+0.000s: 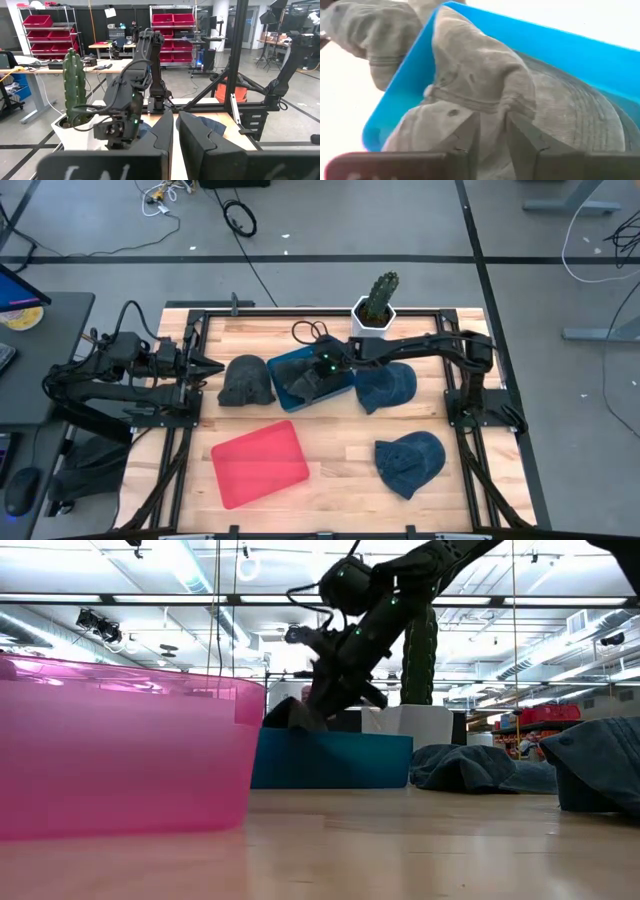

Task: Pick & Place hat
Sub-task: Put the bottom gray cap into the blue bin, then put the gray cap into the blue bin

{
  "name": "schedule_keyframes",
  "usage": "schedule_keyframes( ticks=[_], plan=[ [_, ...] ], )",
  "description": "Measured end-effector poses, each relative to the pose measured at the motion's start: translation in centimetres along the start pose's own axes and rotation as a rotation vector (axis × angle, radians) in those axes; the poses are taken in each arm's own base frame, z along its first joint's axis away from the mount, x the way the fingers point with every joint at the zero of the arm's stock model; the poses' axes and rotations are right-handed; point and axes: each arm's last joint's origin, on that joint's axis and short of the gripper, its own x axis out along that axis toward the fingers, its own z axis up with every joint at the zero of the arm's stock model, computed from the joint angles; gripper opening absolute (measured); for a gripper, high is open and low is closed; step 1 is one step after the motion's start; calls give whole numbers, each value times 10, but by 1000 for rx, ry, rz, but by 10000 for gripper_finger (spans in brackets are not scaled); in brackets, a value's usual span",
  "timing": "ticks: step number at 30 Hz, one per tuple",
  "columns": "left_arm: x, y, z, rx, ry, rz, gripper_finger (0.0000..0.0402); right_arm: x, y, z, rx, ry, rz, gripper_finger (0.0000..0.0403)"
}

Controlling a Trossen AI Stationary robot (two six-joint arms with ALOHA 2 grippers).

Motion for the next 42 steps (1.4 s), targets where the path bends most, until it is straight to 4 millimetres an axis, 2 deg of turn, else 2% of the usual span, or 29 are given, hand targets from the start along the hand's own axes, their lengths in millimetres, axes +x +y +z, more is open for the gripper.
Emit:
schedule_keyframes(
  ticks=[7, 11, 15, 18, 24, 31, 37, 42],
  plan=[
    [0, 0, 0, 0, 1, 0, 30, -11, 12, 6, -76, -67, 66, 159],
    [0, 0, 0, 0, 1, 0, 30, -15, 27, 12, -315, -166, 177, 191],
    [0, 0, 0, 0, 0, 0, 30, -21, 51, 10, -581, -302, 251, 220],
    [0, 0, 0, 0, 0, 0, 30, -26, 66, 10, -686, -401, 287, 240],
    [0, 0, 0, 0, 0, 0, 30, -29, 70, 15, -700, -485, 249, 295],
    [0, 0, 0, 0, 0, 0, 30, -28, 72, 31, -684, -516, 240, 351],
    [0, 0, 0, 0, -2, 0, 30, -13, 87, 47, -701, -474, 229, 353],
    [0, 0, 1, 0, -6, 0, 30, -32, 92, 58, -691, -503, 249, 320]
  ],
)
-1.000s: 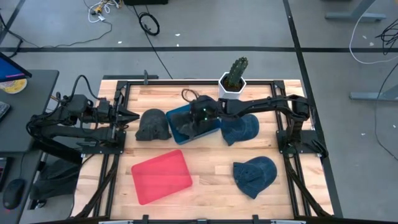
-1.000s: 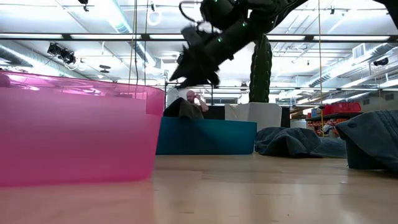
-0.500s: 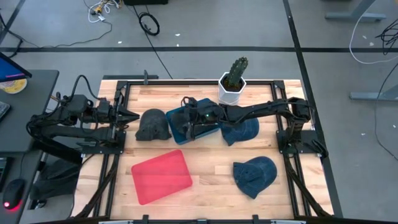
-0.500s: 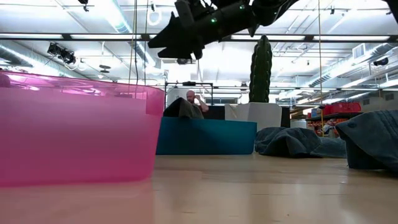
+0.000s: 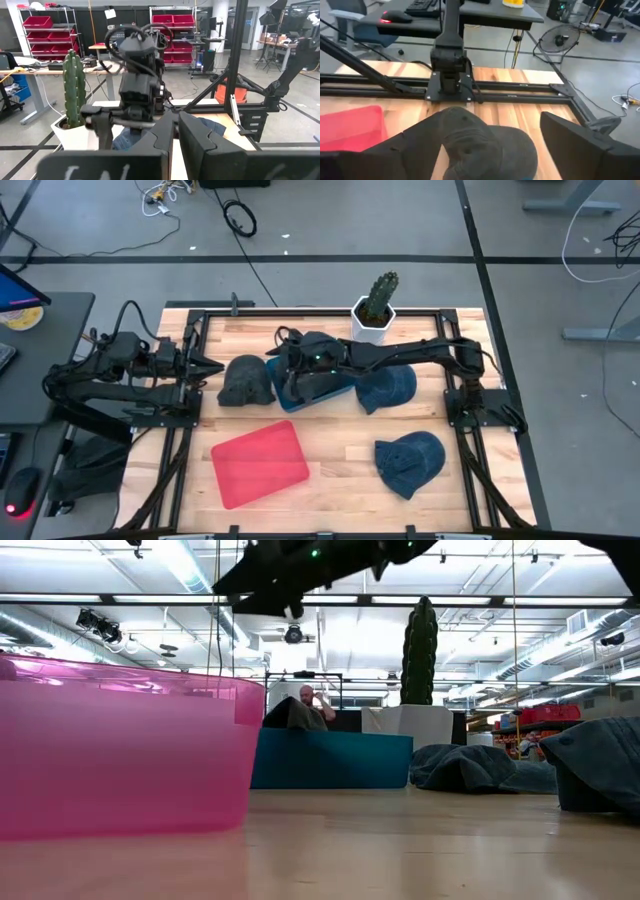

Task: Pick & Place hat
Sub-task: Put the gray cap into the blue bin

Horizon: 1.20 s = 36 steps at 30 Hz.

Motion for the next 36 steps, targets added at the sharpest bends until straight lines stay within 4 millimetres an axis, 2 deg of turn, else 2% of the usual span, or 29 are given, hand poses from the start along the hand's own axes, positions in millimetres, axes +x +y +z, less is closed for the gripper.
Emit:
schedule_keyframes(
  ticks=[5, 10, 13, 18, 20, 27, 36],
  plan=[
    [0, 0, 0, 0, 1, 0, 30, -20, 3, 4, -1, 120, 21, 256],
    [0, 0, 0, 0, 0, 0, 30, -44, 14, 2, -12, 210, 56, 165],
    [0, 0, 0, 0, 0, 0, 30, -66, 20, 0, -22, 192, 69, 105],
    [0, 0, 0, 0, -1, 0, 30, -114, 24, -7, -23, 67, 80, 17],
    [0, 0, 0, 0, -1, 0, 30, -134, 24, -13, -21, 2, 85, 6],
    [0, 0, 0, 0, -1, 0, 30, -196, 22, -40, 38, -194, 76, 31],
    [0, 0, 0, 0, -1, 0, 30, -257, 23, -79, 53, -363, 68, 22]
  ],
)
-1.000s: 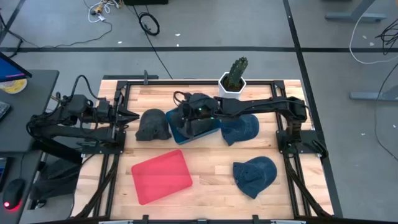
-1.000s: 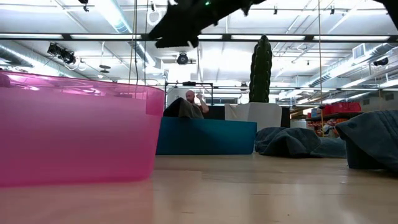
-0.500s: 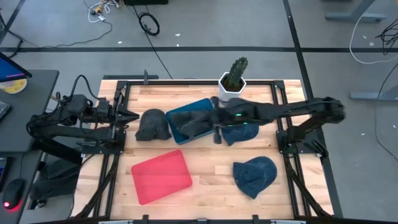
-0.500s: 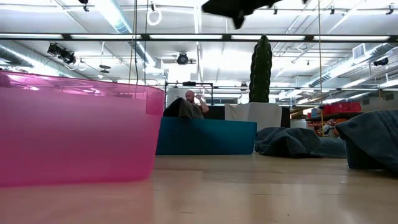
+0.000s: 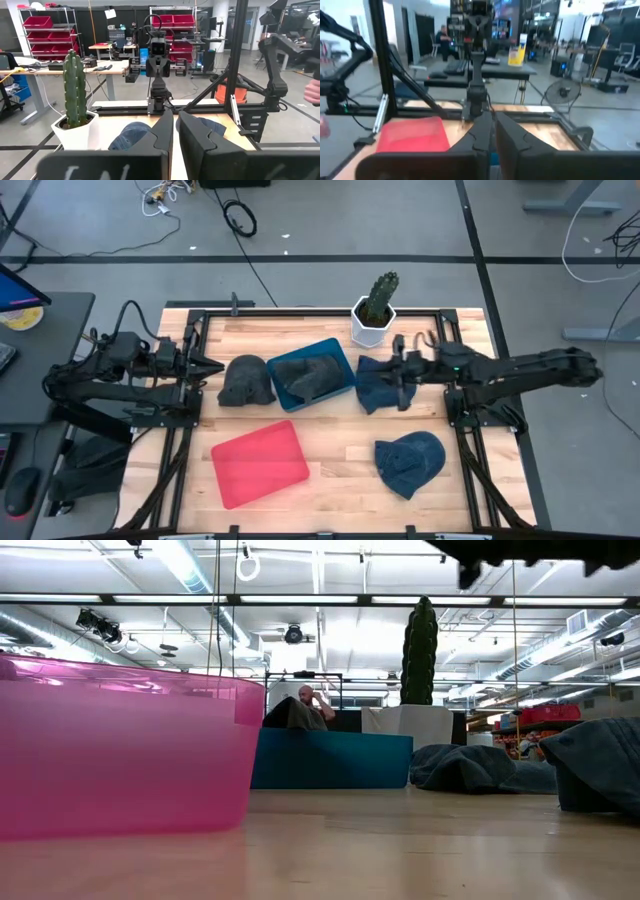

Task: Pick & Place hat
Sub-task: Put the gray cap into the blue bin

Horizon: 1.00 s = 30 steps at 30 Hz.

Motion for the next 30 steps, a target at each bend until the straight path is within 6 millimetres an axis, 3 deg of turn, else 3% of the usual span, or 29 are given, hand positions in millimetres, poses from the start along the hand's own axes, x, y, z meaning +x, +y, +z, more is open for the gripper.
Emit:
schedule_keyframes(
  ticks=[8, 15, 19, 30],
  plan=[
    [0, 0, 0, 0, -1, 0, 30, -53, 6, -27, 18, -189, 12, 10],
    [0, 0, 0, 0, -1, 0, 30, -87, 7, -55, 5, -435, -3, 5],
    [0, 0, 0, -57, -1, 0, 30, -100, 8, -67, -17, -523, -13, 7],
    [0, 0, 0, -178, -1, 0, 30, -113, 8, -72, -31, -452, -9, 8]
  ],
)
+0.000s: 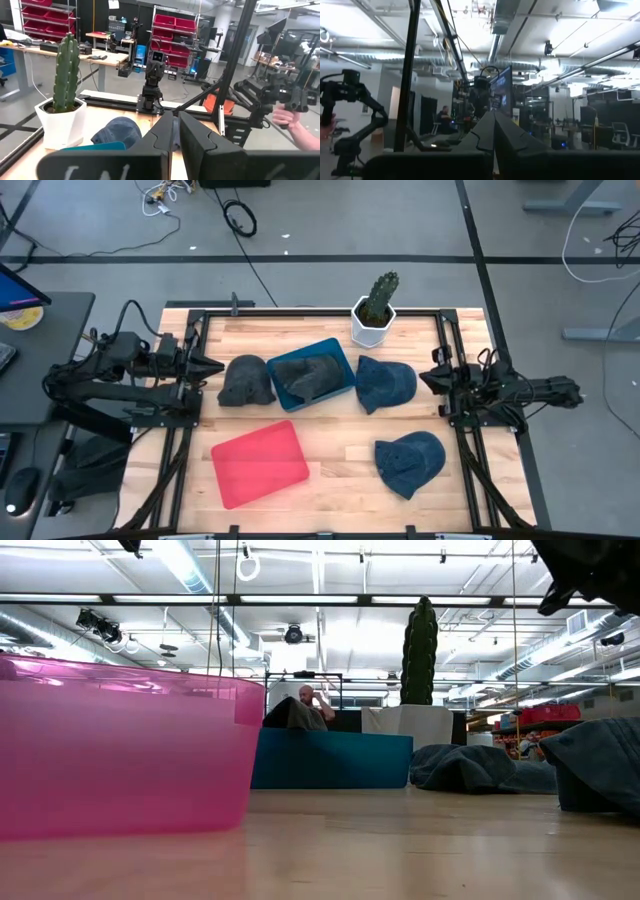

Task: Pick & Place hat
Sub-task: Put the gray cap into the blue bin

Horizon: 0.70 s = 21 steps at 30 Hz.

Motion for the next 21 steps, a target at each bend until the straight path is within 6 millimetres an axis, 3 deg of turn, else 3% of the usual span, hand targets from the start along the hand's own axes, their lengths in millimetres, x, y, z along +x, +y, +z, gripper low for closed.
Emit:
schedule_keyframes(
  ticks=[6, 14, 21],
  plan=[
    [0, 0, 0, 0, 0, 0, 30, -5, 0, -11, -38, 119, -16, 8],
    [0, 0, 0, 0, 1, 0, 30, -13, -2, -40, -121, 451, -122, 8],
    [0, 0, 0, 0, 0, 0, 30, -13, -1, -41, -146, 469, -95, 8]
  ],
)
